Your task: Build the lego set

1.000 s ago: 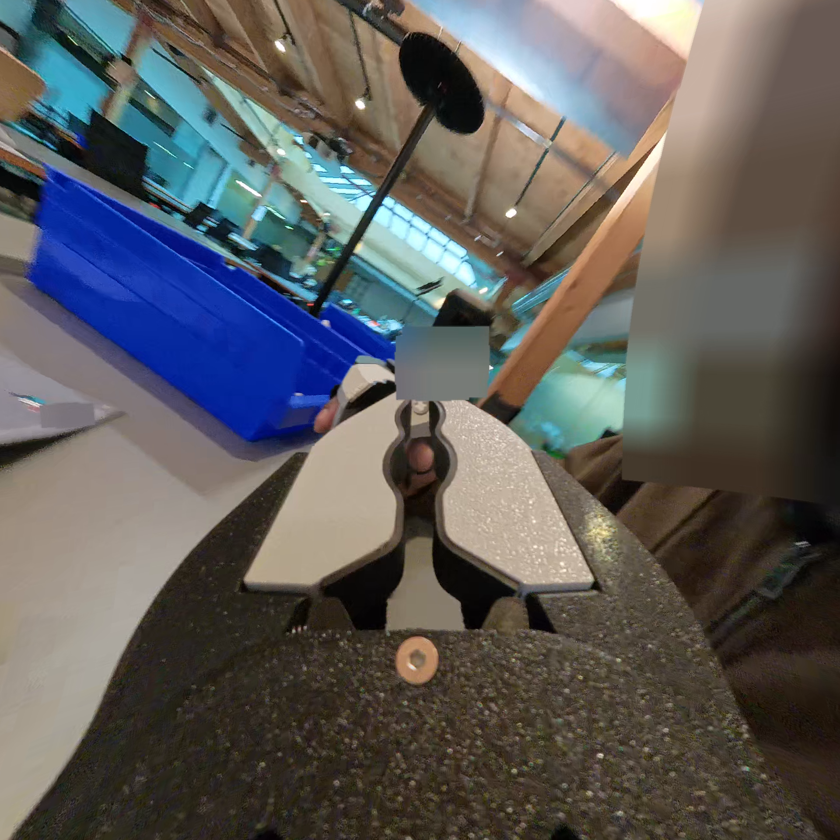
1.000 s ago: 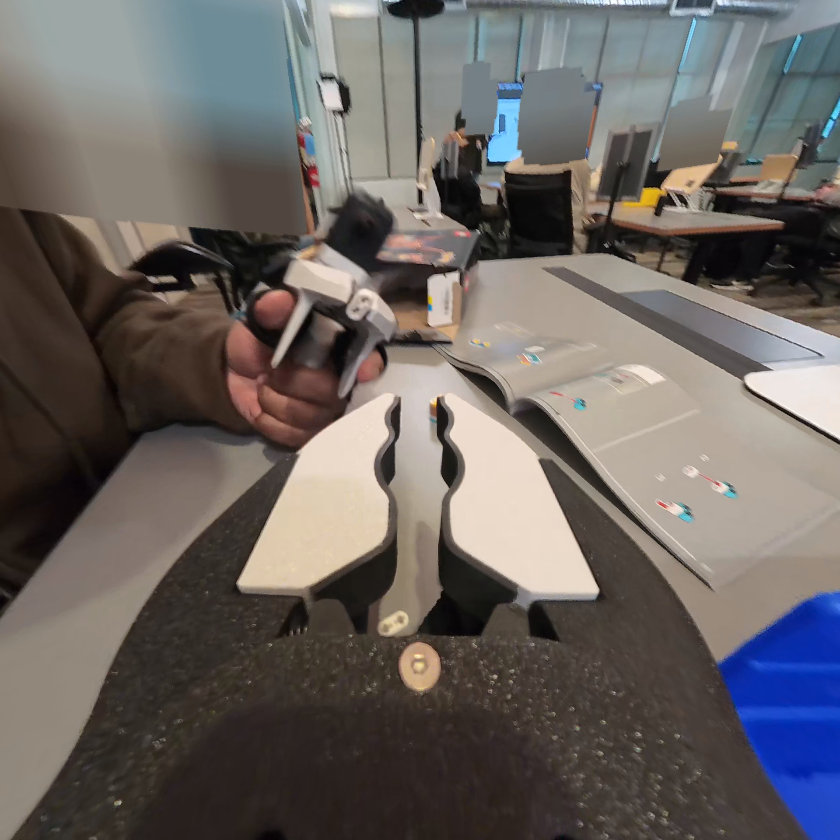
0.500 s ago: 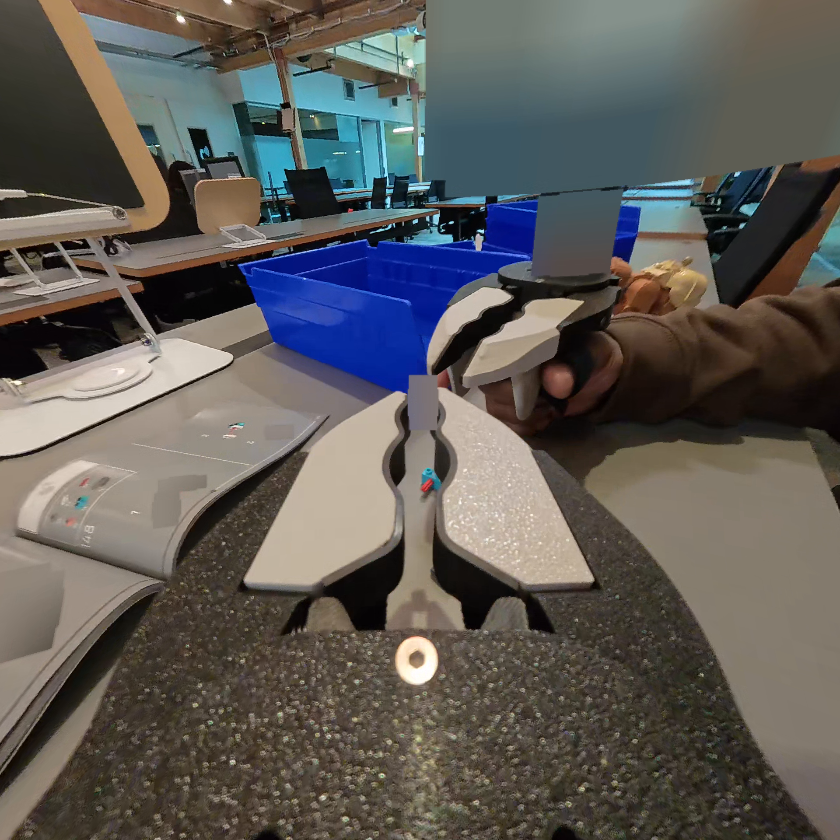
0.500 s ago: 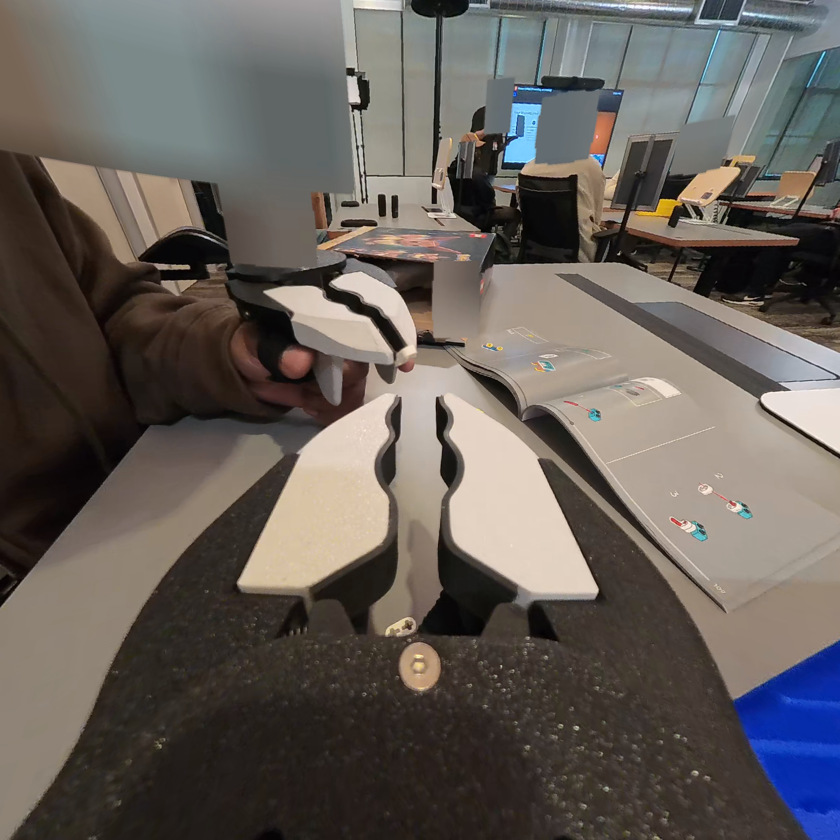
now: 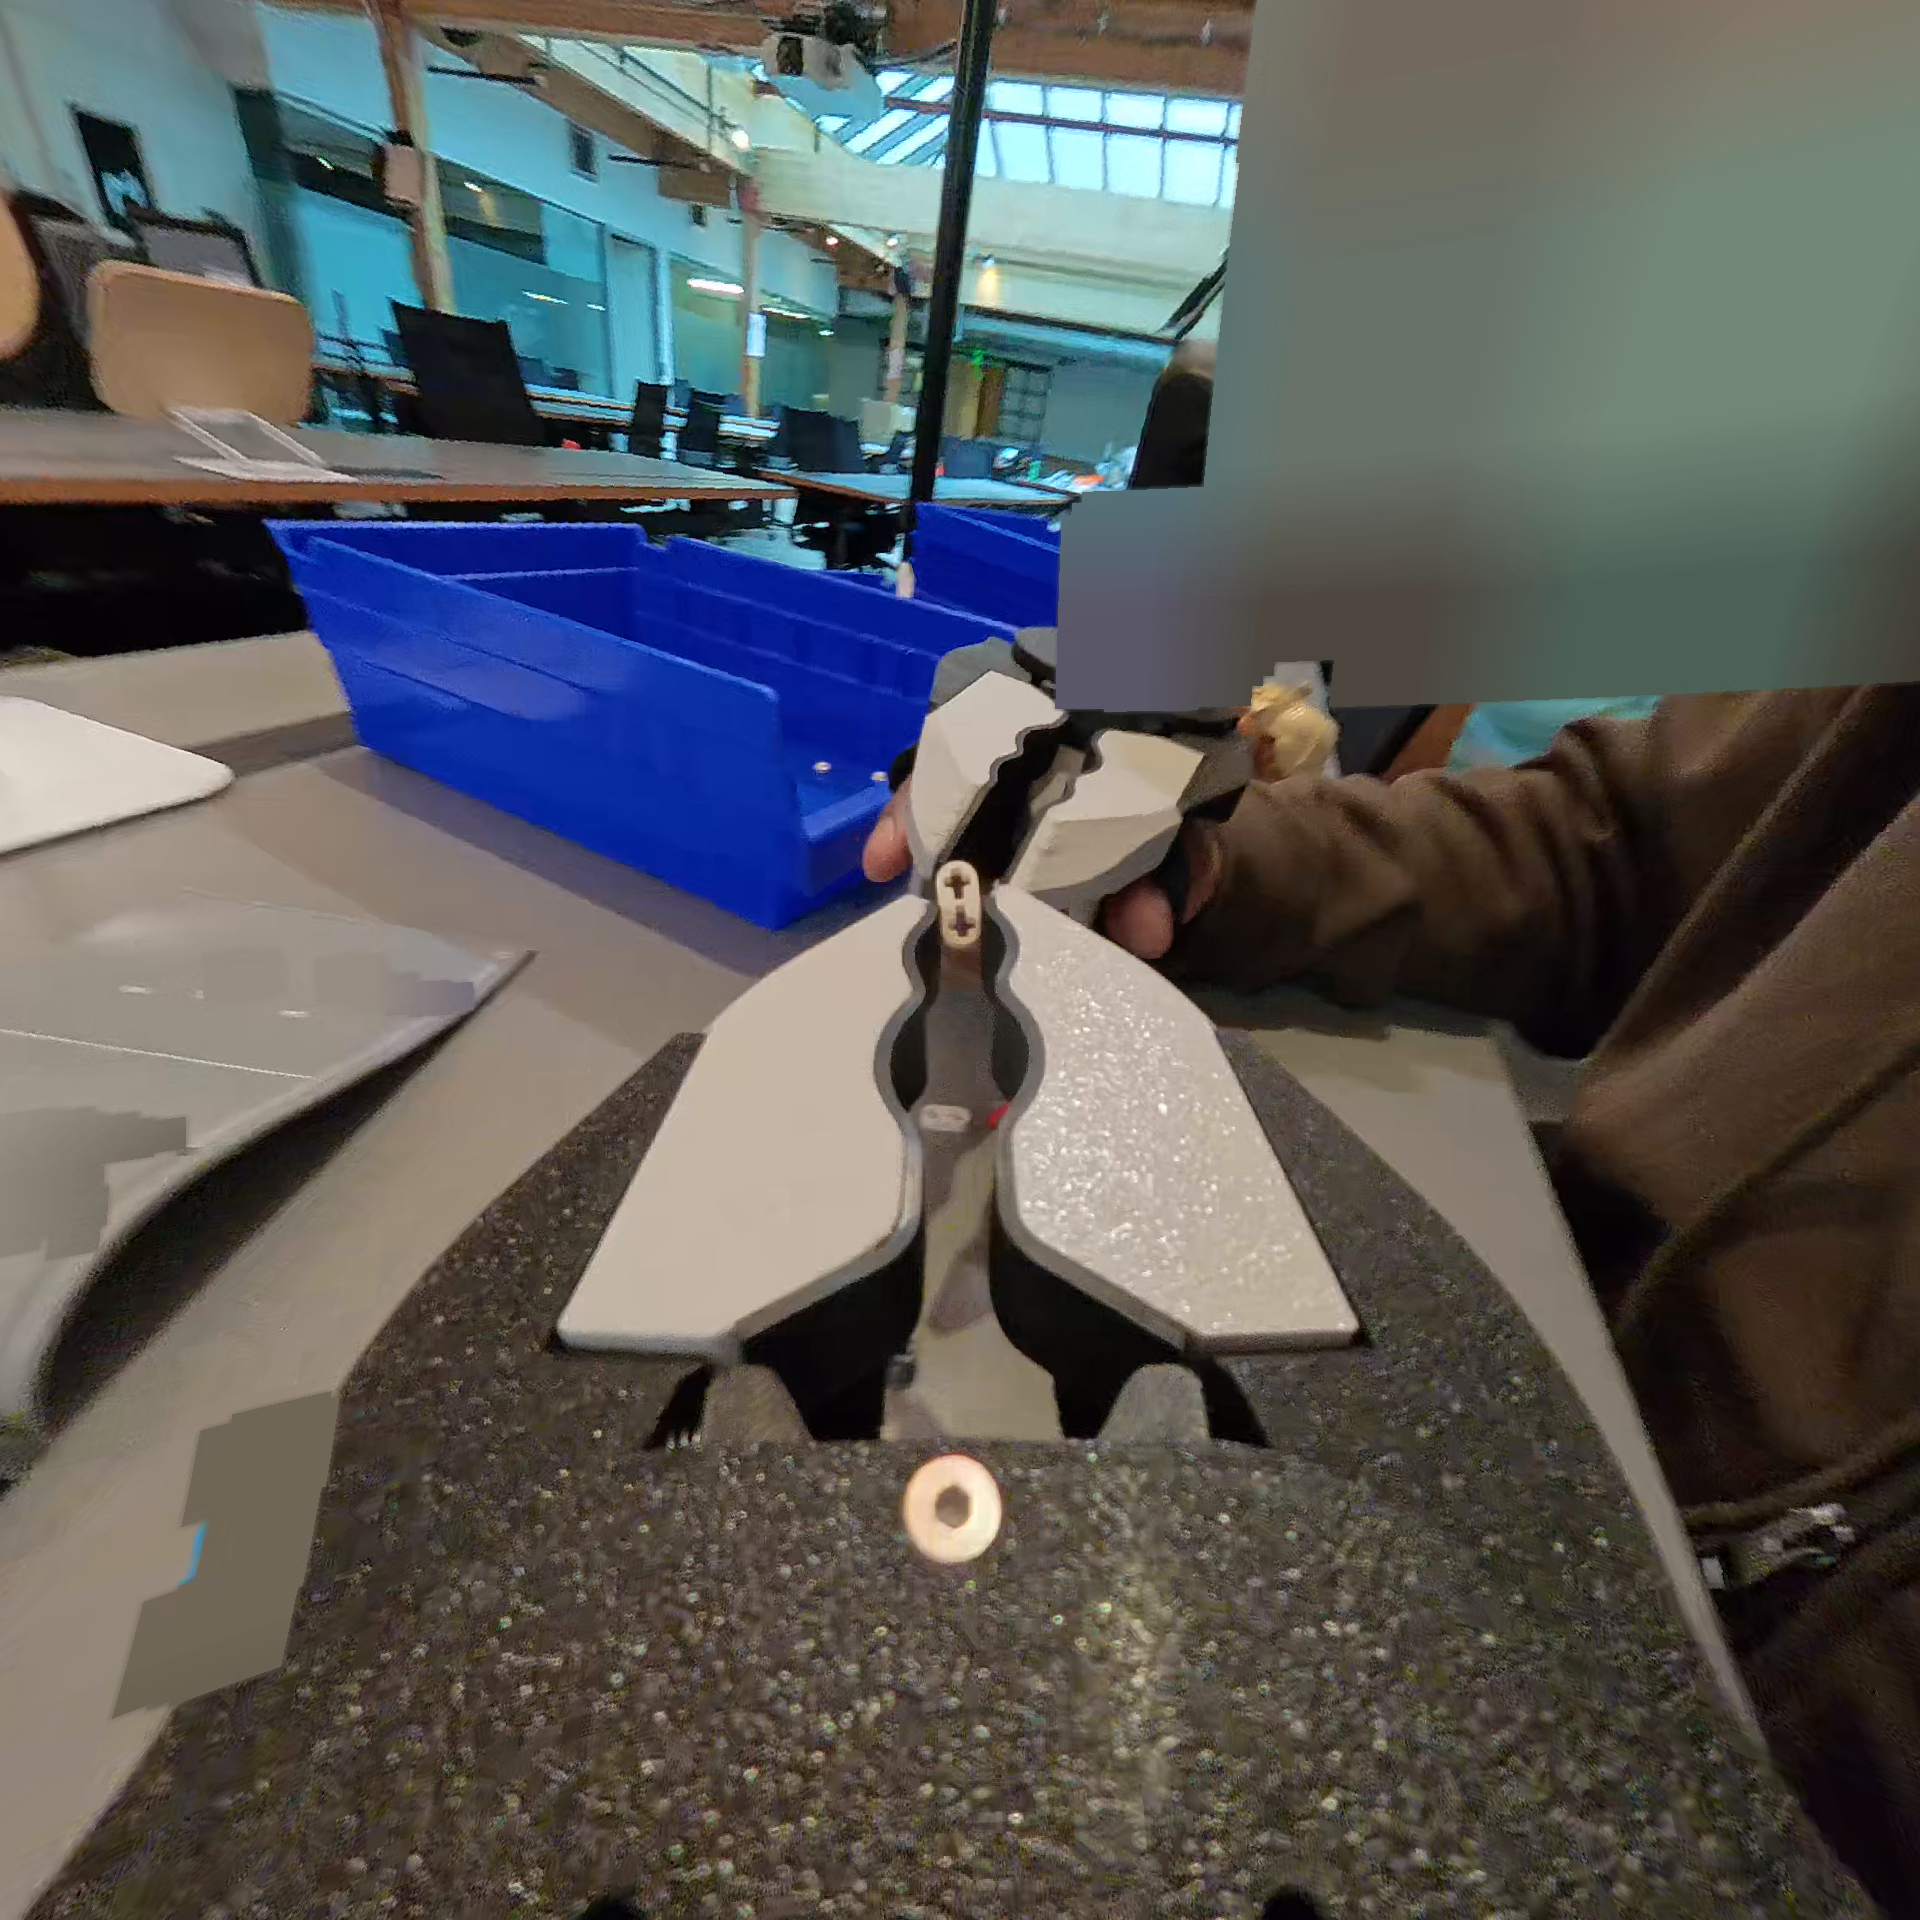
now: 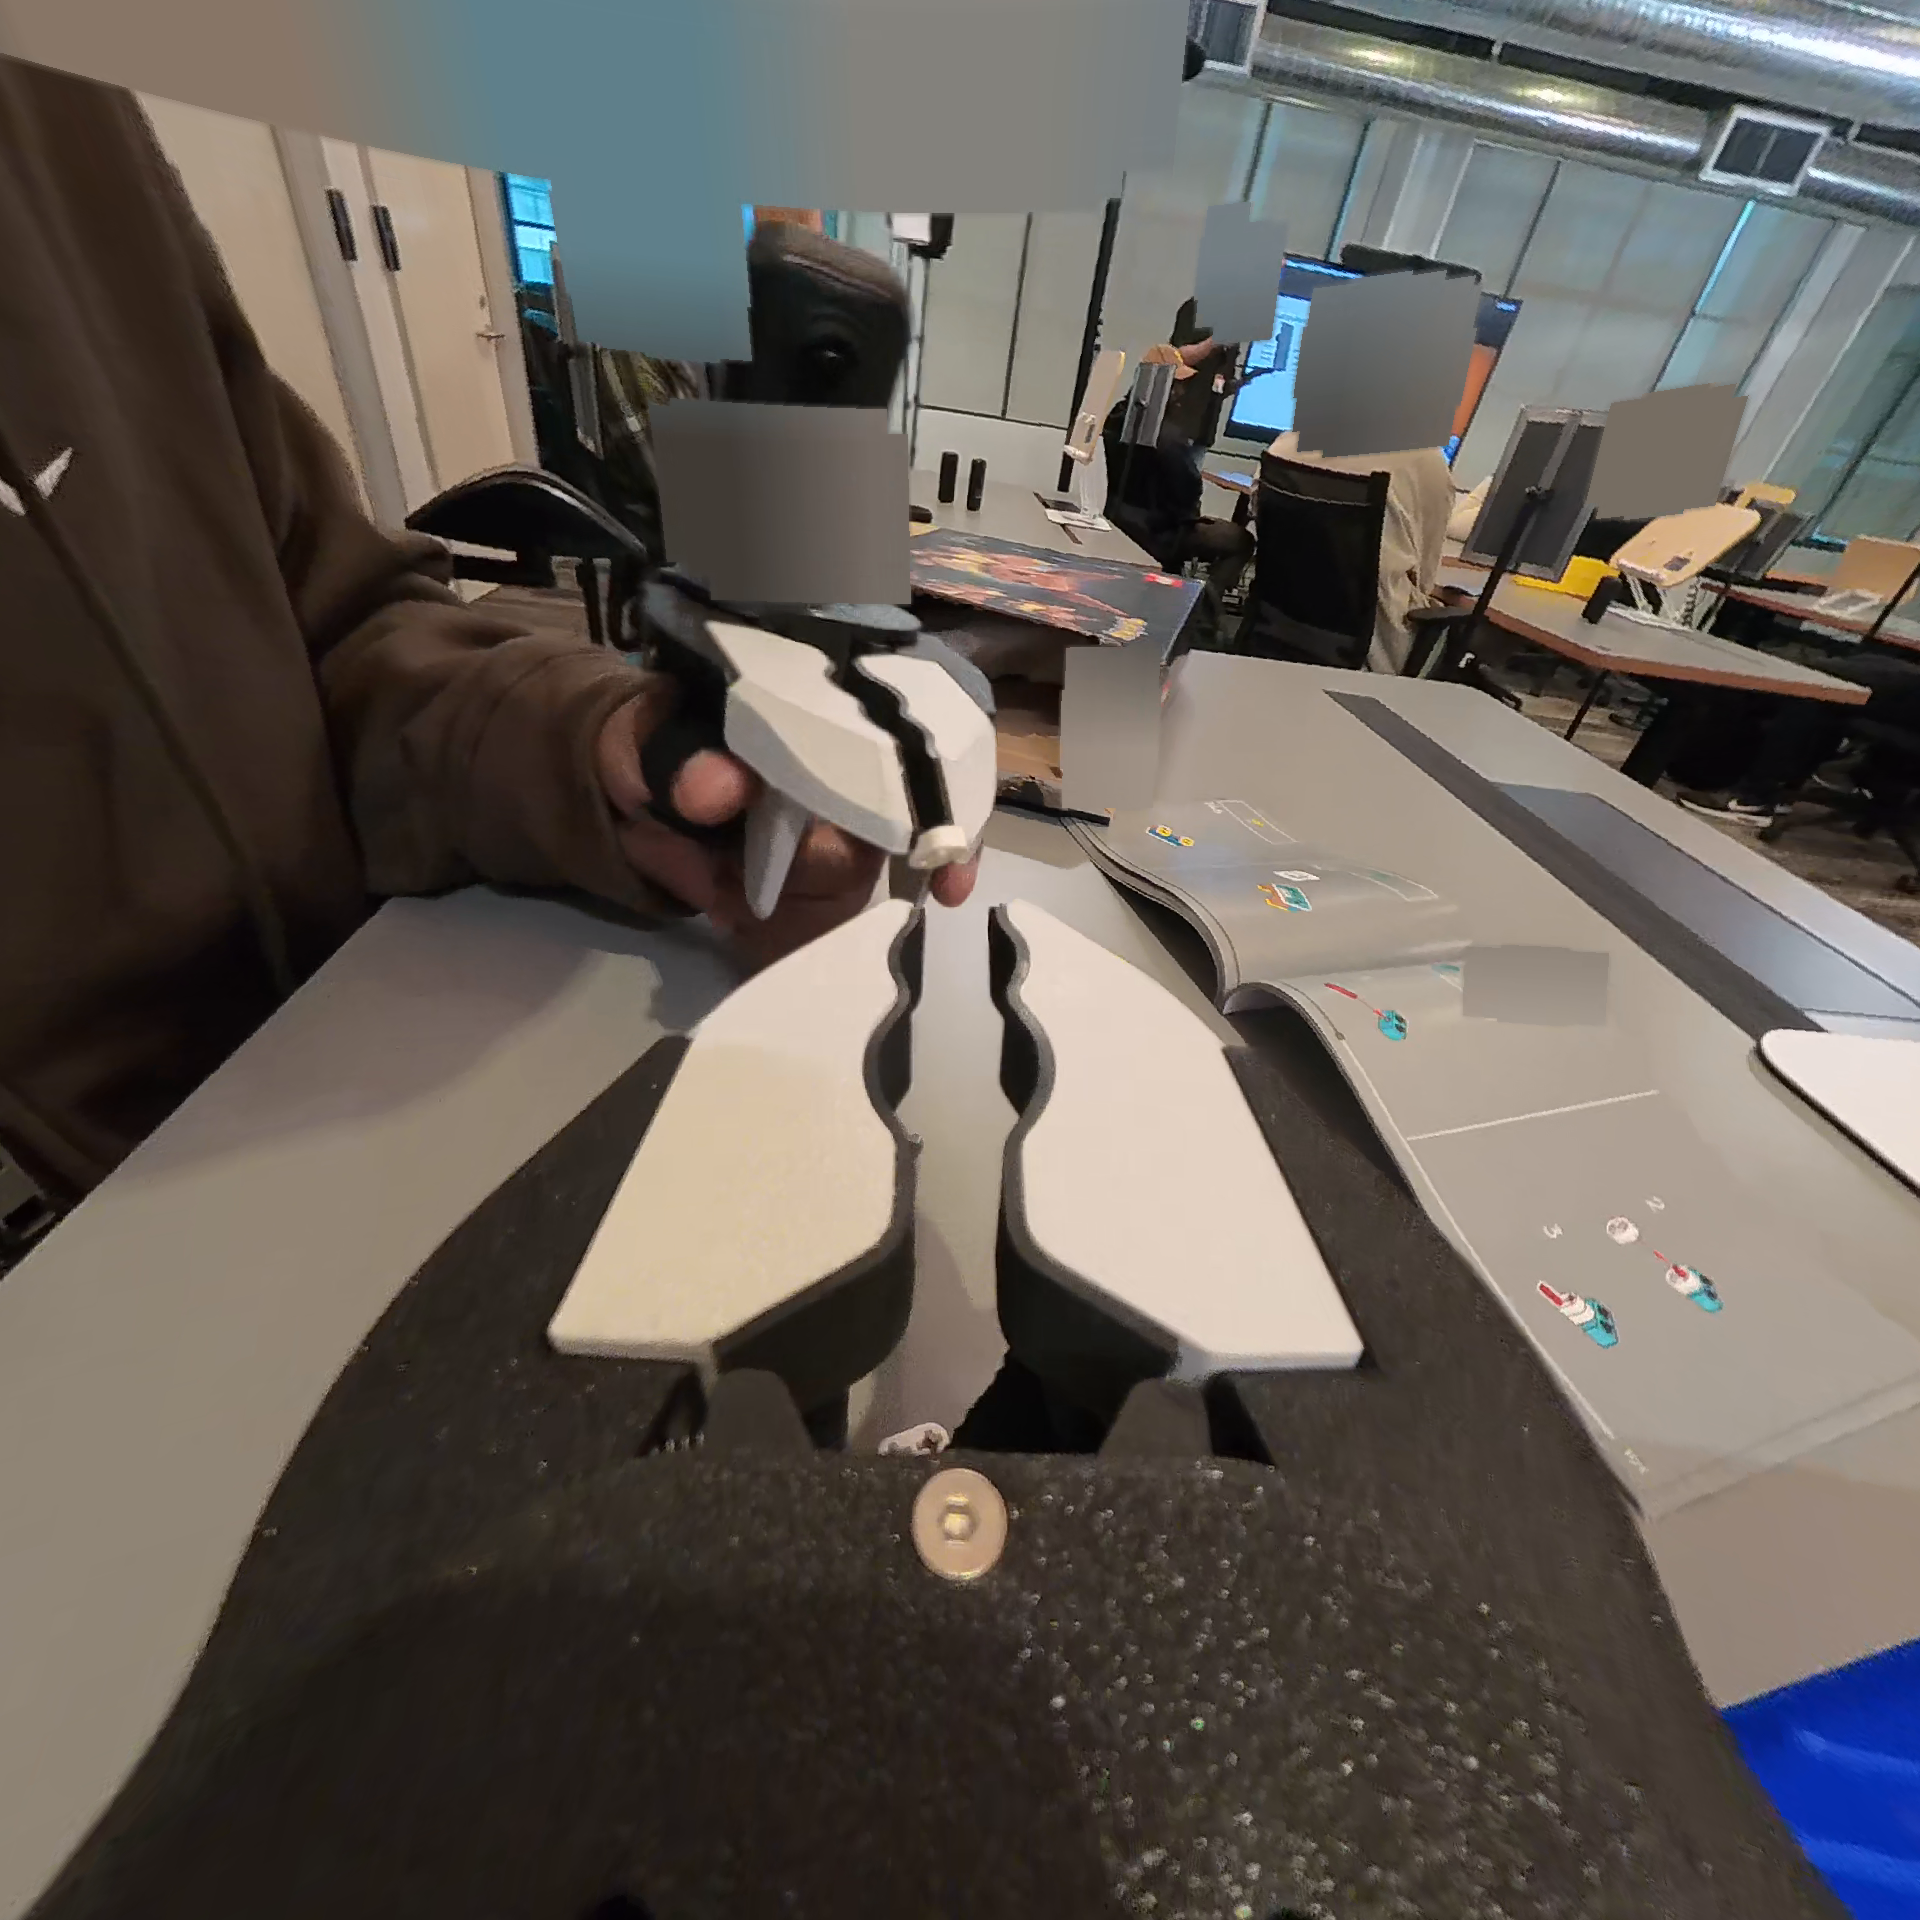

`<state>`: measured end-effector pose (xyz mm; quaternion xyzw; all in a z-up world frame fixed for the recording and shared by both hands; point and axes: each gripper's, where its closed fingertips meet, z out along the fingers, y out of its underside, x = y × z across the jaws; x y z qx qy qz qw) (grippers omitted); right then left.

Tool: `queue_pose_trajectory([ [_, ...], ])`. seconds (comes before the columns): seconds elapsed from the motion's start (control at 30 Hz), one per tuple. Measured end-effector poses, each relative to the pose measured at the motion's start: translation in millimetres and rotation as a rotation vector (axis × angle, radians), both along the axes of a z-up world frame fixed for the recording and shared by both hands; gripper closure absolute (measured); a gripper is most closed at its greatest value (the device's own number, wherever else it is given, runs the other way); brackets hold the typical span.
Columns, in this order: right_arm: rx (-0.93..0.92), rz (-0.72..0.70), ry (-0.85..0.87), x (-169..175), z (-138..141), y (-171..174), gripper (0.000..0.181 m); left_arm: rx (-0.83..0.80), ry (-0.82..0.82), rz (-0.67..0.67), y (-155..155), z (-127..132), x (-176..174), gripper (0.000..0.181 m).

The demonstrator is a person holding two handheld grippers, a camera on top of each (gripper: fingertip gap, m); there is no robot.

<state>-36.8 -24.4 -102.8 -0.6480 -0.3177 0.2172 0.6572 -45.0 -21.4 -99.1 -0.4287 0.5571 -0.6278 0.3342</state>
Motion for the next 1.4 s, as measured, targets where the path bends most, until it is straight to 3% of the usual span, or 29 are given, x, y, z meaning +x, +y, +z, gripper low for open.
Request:
queue_pose_trajectory([
  [0.1,0.015,0.012,-0.009,-1,1,-2,0.170,-0.078,0.012,-0.030,1,1,-1,0.174],
  [0.57,0.059,0.022,-0.050,-8,2,-4,0.171,-0.035,0.037,-0.062,-8,-3,-2,0.174],
  [0.93,0.060,0.023,-0.055,-10,1,-5,0.171,-0.090,0.044,-0.094,-10,-2,-3,0.174],
  [1.4,-0.208,-0.210,-0.057,35,-28,19,0.172,-0.211,0.076,-0.011,17,-7,0,0.174],
])
